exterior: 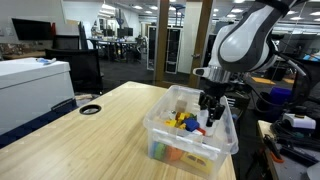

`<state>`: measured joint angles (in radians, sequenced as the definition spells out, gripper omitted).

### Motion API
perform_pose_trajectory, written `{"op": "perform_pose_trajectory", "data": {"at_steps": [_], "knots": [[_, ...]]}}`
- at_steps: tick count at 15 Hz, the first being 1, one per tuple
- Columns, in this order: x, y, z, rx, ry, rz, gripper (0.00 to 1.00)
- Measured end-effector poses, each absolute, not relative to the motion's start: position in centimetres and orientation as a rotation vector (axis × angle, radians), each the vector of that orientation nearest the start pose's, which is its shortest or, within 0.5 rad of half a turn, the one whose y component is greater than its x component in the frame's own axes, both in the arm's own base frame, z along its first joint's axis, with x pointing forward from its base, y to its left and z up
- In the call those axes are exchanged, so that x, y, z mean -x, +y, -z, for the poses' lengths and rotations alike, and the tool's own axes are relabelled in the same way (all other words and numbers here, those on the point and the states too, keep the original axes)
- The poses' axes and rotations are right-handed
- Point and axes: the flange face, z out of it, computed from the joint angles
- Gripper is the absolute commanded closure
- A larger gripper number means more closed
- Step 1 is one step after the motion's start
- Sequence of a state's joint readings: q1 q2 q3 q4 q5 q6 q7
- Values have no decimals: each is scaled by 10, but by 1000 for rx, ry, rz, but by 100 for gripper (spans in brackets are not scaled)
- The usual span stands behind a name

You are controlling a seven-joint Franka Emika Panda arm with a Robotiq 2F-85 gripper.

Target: Remove the wooden toy block from the box, then the blue toy block and the white cup from the box

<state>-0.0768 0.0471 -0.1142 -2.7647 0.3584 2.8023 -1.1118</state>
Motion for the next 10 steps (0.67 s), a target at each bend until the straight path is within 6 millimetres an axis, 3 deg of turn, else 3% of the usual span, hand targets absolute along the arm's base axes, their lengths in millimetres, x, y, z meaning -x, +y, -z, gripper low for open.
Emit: {"op": "perform_pose_trajectory", "data": {"at_steps": [4, 10], "knots": [[-381, -90, -220, 2933, -884, 172, 58], [-391, -91, -297, 2968, -909, 460, 58]]}}
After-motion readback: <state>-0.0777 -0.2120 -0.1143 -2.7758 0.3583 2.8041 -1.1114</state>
